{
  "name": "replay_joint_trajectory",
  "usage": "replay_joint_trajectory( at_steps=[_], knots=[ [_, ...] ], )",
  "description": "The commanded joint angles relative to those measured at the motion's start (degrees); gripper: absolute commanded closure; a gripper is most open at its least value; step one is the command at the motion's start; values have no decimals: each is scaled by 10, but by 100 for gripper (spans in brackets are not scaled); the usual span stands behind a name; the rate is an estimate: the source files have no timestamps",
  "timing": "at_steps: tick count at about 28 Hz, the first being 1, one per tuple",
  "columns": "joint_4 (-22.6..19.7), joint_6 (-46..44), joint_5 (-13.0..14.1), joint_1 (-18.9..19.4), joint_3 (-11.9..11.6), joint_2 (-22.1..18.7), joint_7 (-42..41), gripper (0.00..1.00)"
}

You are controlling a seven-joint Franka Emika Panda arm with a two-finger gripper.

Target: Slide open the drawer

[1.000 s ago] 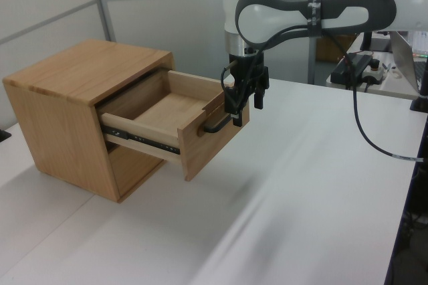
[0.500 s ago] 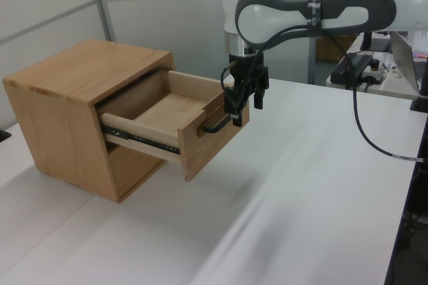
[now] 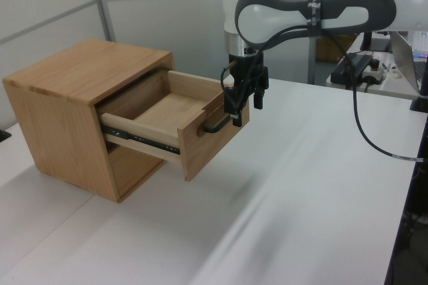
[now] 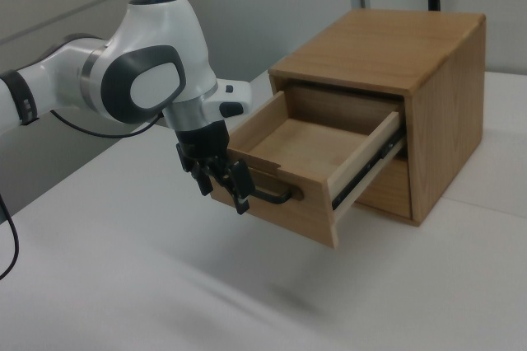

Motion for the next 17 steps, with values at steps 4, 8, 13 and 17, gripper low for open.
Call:
replay_joint_trajectory(
  at_steps=[4,8,13,17],
  knots=[
    [8,5,9,1,0,5,-3,0],
    [9,5,9,1,0,6,0,0],
    [9,6,10,1,0,6,2,0],
    [13,5,9,1,0,7,1,0]
  ],
)
